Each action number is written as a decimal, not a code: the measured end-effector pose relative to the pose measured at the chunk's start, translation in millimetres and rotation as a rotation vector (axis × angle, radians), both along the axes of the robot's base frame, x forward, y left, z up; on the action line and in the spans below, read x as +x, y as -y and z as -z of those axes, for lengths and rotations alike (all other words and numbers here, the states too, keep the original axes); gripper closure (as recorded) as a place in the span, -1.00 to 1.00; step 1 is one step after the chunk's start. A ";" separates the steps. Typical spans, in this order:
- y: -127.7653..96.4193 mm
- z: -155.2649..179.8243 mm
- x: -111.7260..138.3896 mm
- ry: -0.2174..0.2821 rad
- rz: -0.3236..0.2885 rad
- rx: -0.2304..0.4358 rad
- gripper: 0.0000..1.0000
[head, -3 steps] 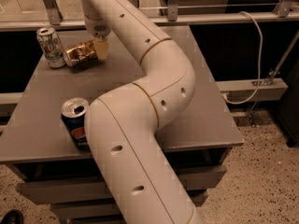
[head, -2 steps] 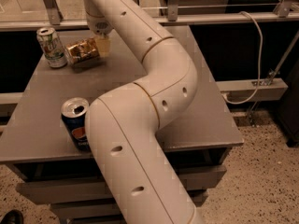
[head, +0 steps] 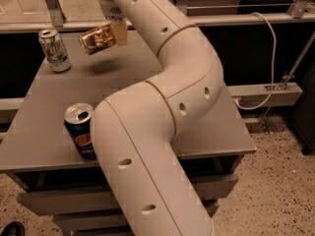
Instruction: Place orange can upright
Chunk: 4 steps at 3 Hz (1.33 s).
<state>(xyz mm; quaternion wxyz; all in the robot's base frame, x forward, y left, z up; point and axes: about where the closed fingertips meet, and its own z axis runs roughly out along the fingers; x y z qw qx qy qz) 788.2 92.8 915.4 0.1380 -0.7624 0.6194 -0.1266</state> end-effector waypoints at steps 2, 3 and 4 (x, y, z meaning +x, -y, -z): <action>85.6 -90.8 -0.9 0.247 -0.050 -0.147 1.00; 92.5 -85.7 -7.5 0.236 -0.049 -0.157 1.00; 88.3 -85.6 -6.2 0.248 -0.084 -0.145 1.00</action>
Offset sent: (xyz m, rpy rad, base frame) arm -0.0592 -0.1305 0.0998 -0.1966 -0.3425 0.0964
